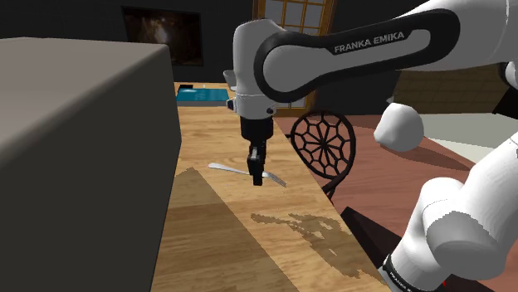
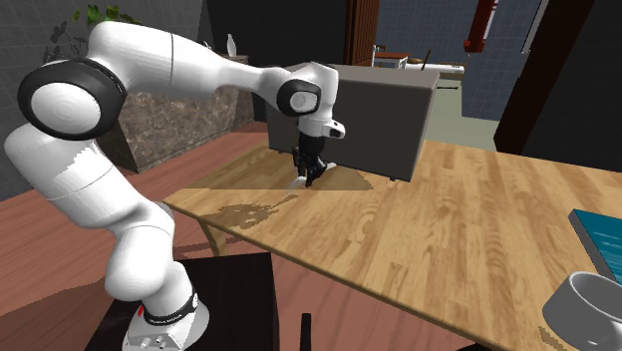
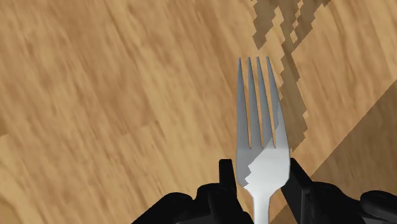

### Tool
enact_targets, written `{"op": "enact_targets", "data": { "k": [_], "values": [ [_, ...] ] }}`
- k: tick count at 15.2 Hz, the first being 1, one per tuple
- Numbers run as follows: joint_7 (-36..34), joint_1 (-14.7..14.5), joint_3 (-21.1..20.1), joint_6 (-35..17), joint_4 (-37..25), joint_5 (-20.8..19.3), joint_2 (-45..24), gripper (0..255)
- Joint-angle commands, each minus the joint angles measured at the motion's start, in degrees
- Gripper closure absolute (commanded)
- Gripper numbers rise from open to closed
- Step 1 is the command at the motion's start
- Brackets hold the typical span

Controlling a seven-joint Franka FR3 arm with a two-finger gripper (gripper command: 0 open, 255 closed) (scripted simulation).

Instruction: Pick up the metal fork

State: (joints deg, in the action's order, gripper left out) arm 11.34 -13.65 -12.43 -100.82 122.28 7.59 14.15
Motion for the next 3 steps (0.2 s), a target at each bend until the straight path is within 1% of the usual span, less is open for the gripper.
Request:
{"op": "enact_targets", "data": {
  "k": [1,3],
  "values": [
    [-0.07,0.02,0.1,1.66,-1.28,0.0,0.38,255],
    [-0.07,0.02,0.1,1.78,-1.38,0.0,0.39,255]
  ]
}}
